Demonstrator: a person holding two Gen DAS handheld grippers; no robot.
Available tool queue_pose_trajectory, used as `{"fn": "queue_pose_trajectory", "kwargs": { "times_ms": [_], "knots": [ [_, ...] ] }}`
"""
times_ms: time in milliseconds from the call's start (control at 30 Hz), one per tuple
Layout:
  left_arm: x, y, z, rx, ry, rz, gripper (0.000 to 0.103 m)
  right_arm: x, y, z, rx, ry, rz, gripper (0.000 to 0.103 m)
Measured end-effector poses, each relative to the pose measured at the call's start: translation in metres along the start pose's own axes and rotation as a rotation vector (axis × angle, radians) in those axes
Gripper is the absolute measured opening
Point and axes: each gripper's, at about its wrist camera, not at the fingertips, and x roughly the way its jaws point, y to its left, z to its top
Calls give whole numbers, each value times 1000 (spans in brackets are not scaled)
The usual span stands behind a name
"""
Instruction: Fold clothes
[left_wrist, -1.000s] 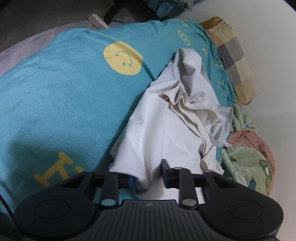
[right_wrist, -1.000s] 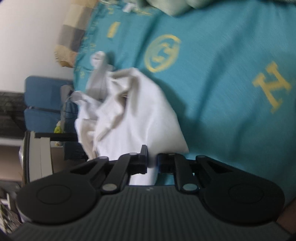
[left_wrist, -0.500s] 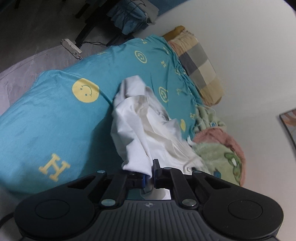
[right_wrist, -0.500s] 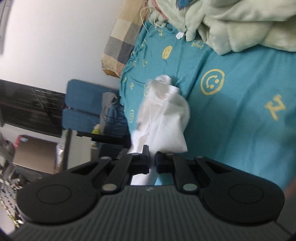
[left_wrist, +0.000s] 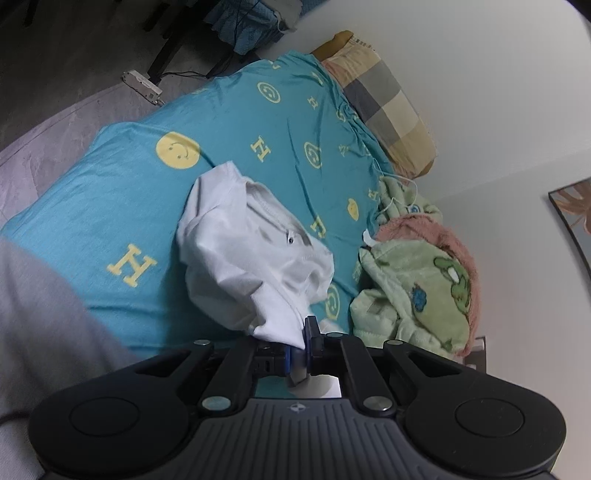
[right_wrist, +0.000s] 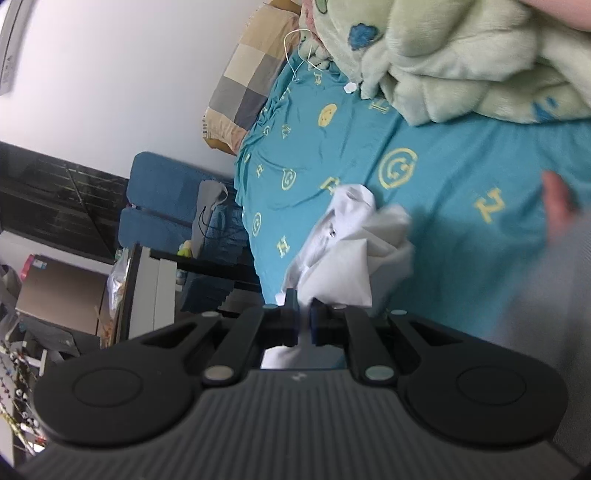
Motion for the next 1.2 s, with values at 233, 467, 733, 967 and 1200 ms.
{"fn": "queue_pose_trajectory", "kwargs": {
  "times_ms": [233, 467, 733, 967, 1200],
  "knots": [
    [91, -14, 82, -53, -23, 51, 8, 95, 20, 49, -4, -24, -52, 9],
    [206, 9, 145, -19, -12, 83, 8, 199, -3, 94, 25, 13, -110, 9],
    [272, 38, 165, 48, 28, 120, 9, 261, -32, 112, 33, 82, -150, 11],
    [259, 21, 150, 233, -51, 105, 55, 250, -13, 99, -177, 55, -108, 60],
    [262, -12, 119, 542, -124, 210, 75, 261, 16, 65, -536, 77, -127, 75]
  ]
}}
